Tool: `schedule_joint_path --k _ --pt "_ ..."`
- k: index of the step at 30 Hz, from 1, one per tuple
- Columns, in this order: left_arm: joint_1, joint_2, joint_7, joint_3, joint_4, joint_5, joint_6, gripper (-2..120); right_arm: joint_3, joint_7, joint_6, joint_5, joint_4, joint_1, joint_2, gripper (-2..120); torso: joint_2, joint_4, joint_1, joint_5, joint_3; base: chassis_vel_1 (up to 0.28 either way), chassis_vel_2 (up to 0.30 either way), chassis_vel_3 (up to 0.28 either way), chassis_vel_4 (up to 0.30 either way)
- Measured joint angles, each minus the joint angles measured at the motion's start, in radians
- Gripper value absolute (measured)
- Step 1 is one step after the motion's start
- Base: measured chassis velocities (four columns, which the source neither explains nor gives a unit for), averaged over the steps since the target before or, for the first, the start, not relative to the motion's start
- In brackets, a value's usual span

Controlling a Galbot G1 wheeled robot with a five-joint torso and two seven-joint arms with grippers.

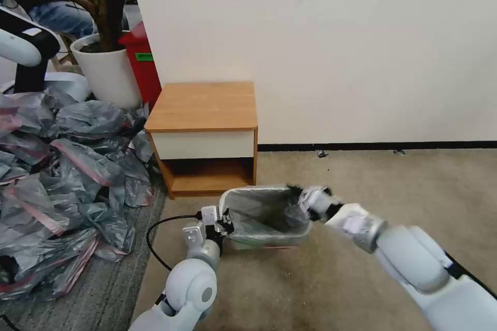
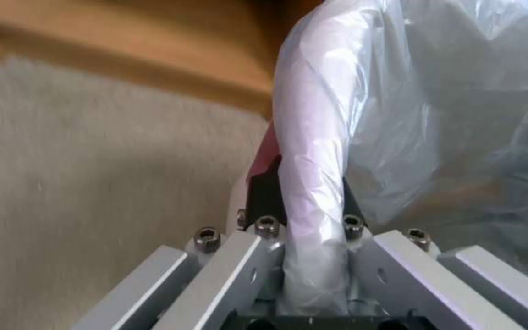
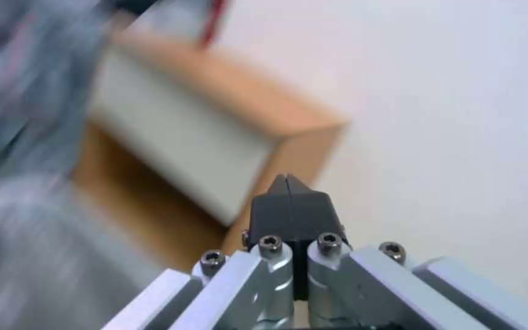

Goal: Pick up the garbage bag from the table and place it over the trash can.

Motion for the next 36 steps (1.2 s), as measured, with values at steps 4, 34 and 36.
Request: schedule_joint_path --k 4,34,36 --pt "-0.010 0.024 -0.067 -0.014 -0.027 -0.150 0.072 3 0.067 0.146 0.094 0.091 0.029 -0.072 0.060 6 0.000 -0.0001 0.000 0.0003 0.000 0.000 0.000 0.000 0.000" --pt "-0.033 0.049 -0.171 -0.006 0.024 -0.295 0.148 23 0.120 0.239 0.253 0.036 0.058 -0.242 0.352 109 0.000 -0.0001 0.000 0.0003 0.000 0.000 0.000 0.000 0.000" --pt "-0.033 0.051 -0.171 -0.007 0.024 -0.294 0.147 26 0.119 0.238 0.255 0.034 0.057 -0.243 0.353 111 0.000 -0.0001 0.000 0.0003 0.000 0.000 0.000 0.000 0.000"
